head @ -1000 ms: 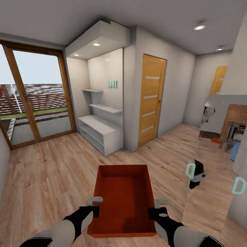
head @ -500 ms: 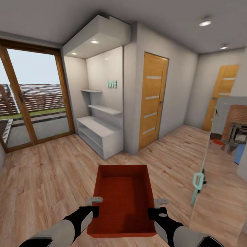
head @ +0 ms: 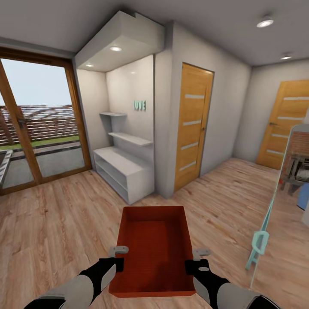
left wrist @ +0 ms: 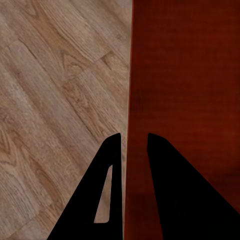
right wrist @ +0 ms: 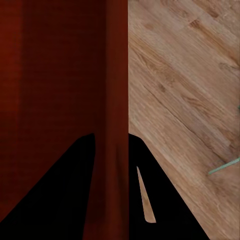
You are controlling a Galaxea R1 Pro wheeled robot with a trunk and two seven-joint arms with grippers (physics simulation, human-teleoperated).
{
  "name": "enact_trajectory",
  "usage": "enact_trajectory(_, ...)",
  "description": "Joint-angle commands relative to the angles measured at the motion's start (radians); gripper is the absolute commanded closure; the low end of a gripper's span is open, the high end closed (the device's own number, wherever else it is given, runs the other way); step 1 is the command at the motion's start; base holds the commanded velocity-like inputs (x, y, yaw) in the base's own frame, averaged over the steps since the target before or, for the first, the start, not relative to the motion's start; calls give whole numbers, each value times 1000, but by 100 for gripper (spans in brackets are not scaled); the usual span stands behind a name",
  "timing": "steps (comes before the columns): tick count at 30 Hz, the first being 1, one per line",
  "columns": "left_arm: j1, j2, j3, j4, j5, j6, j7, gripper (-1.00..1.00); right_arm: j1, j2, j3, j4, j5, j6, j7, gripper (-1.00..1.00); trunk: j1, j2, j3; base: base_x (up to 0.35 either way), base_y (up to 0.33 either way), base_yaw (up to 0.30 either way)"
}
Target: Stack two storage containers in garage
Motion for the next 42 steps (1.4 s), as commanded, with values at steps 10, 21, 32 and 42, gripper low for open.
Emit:
enact_trajectory(10, -1, 6, -1, -4, -19, 7, 26, 100, -1, -14, -1, 6, -18, -6, -6, 100, 1, -2, -2, 323, 0, -101)
enact_trajectory(21, 0, 6, -1, -4, -19, 7, 26, 100, -1, -14, -2, 5, -18, -6, -6, 100, 1, -2, -2, 323, 0, -238)
enact_trajectory(32, -1, 6, -1, -4, -18, 7, 27, 100, -1, -15, -2, 6, -18, -6, -6, 100, 1, -2, -2, 324, 0, -105)
enact_trajectory(42, -1, 6, -1, -4, -18, 7, 27, 100, -1, -15, -2, 5, -18, -6, -6, 100, 1, -2, -2, 324, 0, -1)
